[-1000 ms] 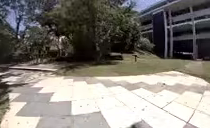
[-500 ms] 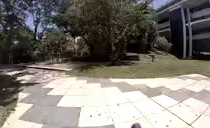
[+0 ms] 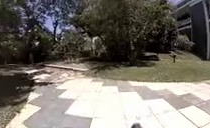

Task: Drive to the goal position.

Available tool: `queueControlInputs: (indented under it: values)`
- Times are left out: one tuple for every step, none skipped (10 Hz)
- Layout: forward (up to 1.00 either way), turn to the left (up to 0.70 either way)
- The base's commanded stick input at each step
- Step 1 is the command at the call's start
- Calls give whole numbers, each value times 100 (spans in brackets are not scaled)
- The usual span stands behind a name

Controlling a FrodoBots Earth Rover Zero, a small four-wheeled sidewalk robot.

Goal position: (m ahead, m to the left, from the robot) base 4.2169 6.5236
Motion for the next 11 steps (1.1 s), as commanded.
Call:
queueControlInputs:
  values:
    - [50, 38]
    - [50, 3]
    - [50, 0]
    - [50, 0]
    - [50, 0]
    - [50, 0]
    - [50, 0]
    - [50, 0]
    - [50, 0]
    - [50, 0]
    - [50, 9]
